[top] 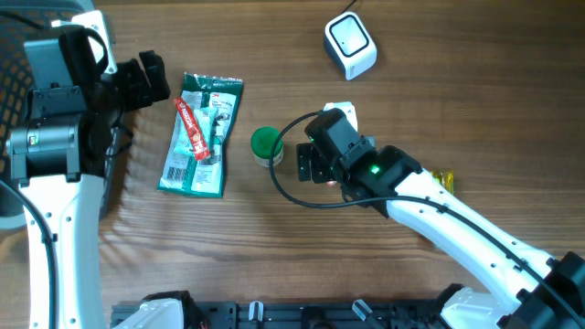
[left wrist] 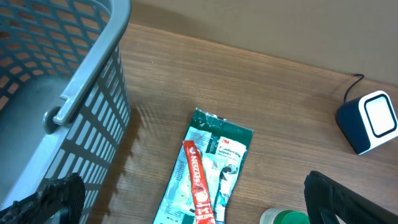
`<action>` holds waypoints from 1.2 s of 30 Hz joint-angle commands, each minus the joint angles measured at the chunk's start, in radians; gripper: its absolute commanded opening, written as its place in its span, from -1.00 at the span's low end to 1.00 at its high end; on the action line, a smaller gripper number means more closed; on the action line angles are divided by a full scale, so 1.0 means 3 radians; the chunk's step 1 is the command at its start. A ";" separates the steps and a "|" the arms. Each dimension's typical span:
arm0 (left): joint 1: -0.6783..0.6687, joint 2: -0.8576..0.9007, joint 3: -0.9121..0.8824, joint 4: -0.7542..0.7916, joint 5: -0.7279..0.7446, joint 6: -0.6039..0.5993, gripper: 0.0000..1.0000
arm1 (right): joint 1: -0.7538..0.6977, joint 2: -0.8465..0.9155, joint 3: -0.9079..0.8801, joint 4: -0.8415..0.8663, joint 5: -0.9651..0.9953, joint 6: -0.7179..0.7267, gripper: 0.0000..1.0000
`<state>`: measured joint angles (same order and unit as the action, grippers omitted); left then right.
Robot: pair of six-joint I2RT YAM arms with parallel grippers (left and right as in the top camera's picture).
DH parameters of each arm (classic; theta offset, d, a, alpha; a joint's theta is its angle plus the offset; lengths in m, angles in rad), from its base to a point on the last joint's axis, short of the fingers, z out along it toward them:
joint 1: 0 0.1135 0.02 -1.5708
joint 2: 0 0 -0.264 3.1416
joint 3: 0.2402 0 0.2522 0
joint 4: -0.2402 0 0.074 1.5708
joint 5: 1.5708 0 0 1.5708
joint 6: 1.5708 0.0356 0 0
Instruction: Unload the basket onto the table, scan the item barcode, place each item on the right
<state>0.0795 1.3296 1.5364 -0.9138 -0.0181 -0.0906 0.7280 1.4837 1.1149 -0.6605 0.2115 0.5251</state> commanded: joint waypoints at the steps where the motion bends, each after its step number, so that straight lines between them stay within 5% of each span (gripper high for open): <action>1: 0.0009 0.0005 0.0028 0.0008 -0.0019 0.0027 1.00 | 0.0006 0.0046 -0.0037 0.0008 0.0047 -0.0009 0.98; 8: 0.0009 0.0005 0.0028 0.0008 -0.0019 0.0027 1.00 | 0.0006 0.0370 -0.0037 0.0048 0.0061 -0.0011 0.76; 18: 0.0009 0.0005 0.0028 0.0008 -0.0019 0.0027 1.00 | 0.0006 0.0973 -0.0037 0.0175 0.0056 -0.0006 0.74; 36: 0.0009 0.0005 0.0028 0.0008 -0.0019 0.0028 1.00 | 0.0004 0.0977 -0.0037 0.0181 0.0045 -0.0008 0.75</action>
<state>0.0795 1.3296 1.5364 -0.9138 -0.0181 -0.0906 0.7280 1.7641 1.1122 -0.6083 0.2142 0.5251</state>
